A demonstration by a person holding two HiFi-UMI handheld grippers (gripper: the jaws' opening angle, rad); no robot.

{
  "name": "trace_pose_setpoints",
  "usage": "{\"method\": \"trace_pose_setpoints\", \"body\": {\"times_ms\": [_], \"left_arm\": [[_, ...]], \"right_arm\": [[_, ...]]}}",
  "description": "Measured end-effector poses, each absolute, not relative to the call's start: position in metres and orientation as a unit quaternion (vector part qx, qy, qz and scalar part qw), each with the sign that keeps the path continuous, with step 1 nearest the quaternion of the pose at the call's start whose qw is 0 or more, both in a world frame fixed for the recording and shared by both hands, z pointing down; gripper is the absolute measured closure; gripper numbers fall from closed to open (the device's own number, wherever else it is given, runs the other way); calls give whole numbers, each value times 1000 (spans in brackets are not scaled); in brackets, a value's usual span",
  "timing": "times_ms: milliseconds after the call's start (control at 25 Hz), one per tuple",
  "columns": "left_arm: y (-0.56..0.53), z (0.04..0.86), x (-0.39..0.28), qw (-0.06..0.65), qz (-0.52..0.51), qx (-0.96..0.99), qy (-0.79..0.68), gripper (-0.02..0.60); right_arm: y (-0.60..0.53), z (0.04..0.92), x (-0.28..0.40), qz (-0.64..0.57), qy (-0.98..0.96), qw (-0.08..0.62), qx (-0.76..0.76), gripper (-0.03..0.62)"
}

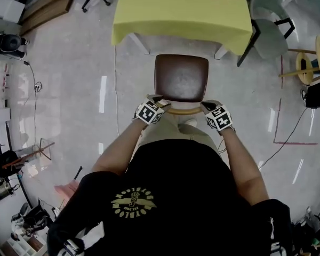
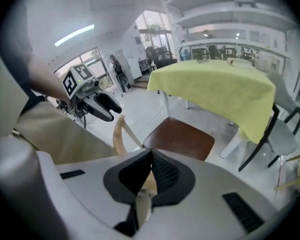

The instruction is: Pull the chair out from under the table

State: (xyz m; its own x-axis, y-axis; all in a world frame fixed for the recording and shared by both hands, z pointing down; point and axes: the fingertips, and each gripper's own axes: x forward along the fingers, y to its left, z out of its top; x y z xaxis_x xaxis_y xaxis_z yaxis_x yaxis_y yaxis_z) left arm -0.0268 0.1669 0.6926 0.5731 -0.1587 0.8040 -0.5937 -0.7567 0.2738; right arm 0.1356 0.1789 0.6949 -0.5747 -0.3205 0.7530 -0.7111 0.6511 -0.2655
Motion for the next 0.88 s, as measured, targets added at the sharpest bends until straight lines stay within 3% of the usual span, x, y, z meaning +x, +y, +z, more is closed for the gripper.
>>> {"method": "trace_pose_setpoints", "body": {"times_ms": [40,200,360,640,880], "left_arm": [[157,678,-22,268,381,852,-241,377],[126,616,-7,223,304,878,-296,506],[108,560,3,188,239,891,-337,558],[96,481,-1,142,167,891,-398,572],[94,430,1,146,121,900,-393,572]], "right_arm": [[175,684,136,282,-846,325,315,583],[159,636,139,265,-858,264,351,583],[146,594,145,243,-862,221,387,583],[133,526,153,208,-869,170,415,583],[124,473,153,173,-874,135,433,583]]}}
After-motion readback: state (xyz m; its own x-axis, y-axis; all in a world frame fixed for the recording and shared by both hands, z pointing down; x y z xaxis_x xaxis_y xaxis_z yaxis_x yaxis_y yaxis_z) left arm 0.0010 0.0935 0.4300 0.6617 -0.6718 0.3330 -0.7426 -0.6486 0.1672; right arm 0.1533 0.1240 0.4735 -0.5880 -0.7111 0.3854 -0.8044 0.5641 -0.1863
